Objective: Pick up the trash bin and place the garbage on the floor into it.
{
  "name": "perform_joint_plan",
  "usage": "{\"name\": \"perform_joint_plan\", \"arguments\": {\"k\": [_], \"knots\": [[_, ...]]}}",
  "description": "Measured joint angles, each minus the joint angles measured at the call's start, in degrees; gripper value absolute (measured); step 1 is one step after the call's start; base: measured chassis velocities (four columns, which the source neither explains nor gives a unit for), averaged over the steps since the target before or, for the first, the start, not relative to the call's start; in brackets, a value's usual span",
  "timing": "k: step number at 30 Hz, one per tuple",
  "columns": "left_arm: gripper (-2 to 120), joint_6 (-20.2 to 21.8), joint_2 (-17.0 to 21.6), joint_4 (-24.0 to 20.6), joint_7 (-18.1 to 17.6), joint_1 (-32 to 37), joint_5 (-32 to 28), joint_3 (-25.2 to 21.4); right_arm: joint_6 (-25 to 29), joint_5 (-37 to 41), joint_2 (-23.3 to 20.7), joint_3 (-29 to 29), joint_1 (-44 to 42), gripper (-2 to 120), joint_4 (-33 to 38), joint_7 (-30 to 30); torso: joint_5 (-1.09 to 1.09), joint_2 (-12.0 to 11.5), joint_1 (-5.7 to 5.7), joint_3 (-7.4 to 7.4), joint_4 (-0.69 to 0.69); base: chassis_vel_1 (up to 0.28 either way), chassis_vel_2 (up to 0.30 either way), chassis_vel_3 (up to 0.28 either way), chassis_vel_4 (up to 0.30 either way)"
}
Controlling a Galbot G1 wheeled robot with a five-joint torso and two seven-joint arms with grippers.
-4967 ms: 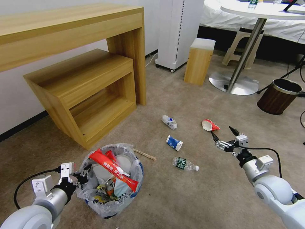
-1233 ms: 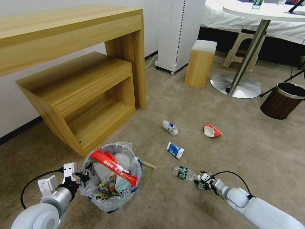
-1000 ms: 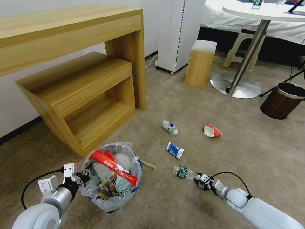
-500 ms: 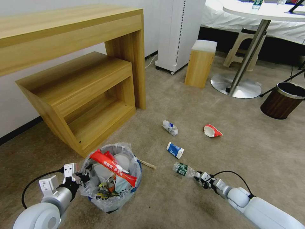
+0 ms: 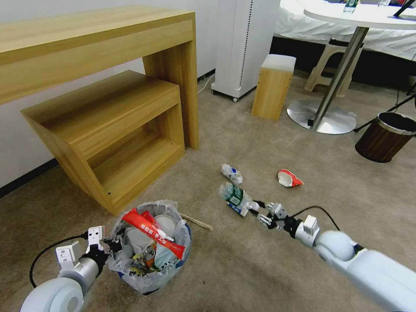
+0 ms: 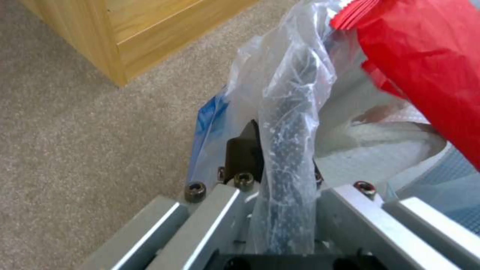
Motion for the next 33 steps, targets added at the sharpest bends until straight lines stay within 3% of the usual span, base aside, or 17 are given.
{"name": "perform_joint_plan", "arguments": {"k": [5,9,22,27,33], "knots": [[0,0.1,-0.4,-1.0,0.1,0.6,0.5,0.1,-0.4,6.0,-0.7,-4.1,6.1,31,7.9,-1.5,-0.01,0.0,0.00,0.00,0.01,0.000,0.000,0.000,0.000],[0,0.1,-0.5,-1.4,0.1,1.0,0.6,0.0,-0.7,8.0,-0.6,-6.3,8.6,31,10.1,-1.8,-0.01,0.0,0.00,0.00,0.01,0.000,0.000,0.000,0.000],[0,0.4,-1.3,-3.7,0.0,1.7,0.7,-0.2,-4.6,14.9,1.8,-26.6,24.8,31,16.4,2.3,-0.01,0.0,0.00,0.00,0.00,0.000,0.000,0.000,0.000],[0,0.5,-1.5,-4.6,-0.1,1.9,0.6,-0.5,-5.2,15.3,3.6,-30.3,28.1,31,16.3,3.8,-0.01,0.0,0.00,0.00,0.00,0.000,0.000,0.000,0.000],[0,0.7,-1.8,-5.0,-0.5,2.8,0.5,-0.7,-5.3,14.7,3.8,-30.2,27.3,31,15.8,4.0,0.01,0.0,0.00,0.00,0.00,0.000,0.000,0.000,0.000]]}}
